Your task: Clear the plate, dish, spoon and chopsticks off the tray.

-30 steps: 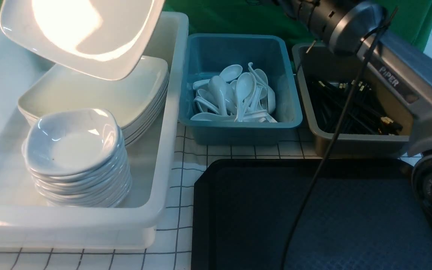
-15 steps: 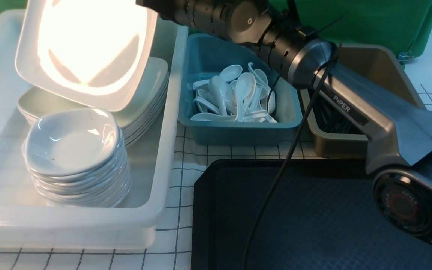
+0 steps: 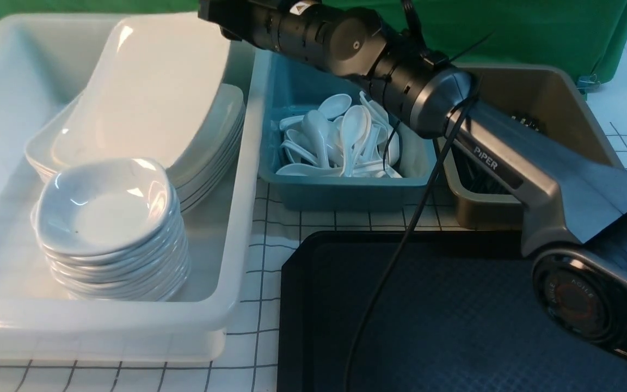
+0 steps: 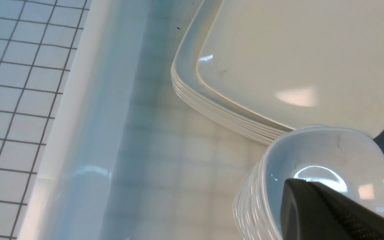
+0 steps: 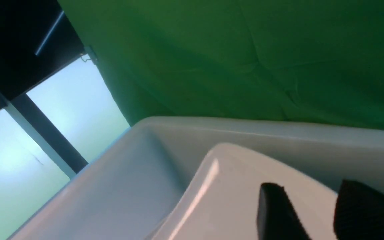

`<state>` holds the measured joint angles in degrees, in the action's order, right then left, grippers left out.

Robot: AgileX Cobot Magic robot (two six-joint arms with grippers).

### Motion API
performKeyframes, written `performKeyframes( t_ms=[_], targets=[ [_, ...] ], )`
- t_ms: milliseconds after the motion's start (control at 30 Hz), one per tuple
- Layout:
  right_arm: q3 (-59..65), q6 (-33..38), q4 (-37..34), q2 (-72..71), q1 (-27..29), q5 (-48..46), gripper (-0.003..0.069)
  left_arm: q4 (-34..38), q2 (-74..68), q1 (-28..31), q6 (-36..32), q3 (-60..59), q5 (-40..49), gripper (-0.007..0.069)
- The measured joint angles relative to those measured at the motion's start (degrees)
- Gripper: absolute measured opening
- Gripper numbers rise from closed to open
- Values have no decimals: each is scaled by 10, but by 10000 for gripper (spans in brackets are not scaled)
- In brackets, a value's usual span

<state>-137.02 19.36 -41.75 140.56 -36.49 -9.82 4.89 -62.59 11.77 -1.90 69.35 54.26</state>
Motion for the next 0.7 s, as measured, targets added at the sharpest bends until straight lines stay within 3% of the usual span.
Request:
performKeyframes(
  t_ms=[367, 533, 567, 700],
  targets=[
    [-3, 0, 25, -21, 1, -66, 267, 8, 0, 0, -8, 0, 0, -2],
    [-3, -1, 133, -86, 12, -189, 129, 38, -6, 0, -36, 0, 0, -2],
    [-4, -1, 182, -117, 18, -247, 55, 41, -16, -1, -39, 0, -1, -2],
    [-5, -1, 264, -194, 38, -402, 13, 26, -58, 0, -34, 0, -2, -2]
  ],
)
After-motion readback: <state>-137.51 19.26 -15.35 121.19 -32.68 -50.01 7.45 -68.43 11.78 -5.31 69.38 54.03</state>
